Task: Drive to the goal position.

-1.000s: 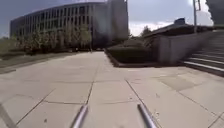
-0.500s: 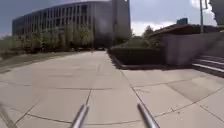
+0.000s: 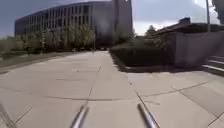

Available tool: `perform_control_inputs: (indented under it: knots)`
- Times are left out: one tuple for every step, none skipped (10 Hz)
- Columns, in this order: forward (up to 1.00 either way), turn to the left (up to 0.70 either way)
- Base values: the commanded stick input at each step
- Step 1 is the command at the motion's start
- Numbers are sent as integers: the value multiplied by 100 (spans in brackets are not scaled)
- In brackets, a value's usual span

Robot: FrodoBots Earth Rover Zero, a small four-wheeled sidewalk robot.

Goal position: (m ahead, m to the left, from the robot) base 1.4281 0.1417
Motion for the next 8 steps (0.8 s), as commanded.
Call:
perform_control_inputs:
  knots:
    - [70, 0]
    - [70, 0]
    - [70, 0]
    - [70, 0]
    - [70, 0]
    - [70, 0]
    - [70, 0]
    - [70, 0]
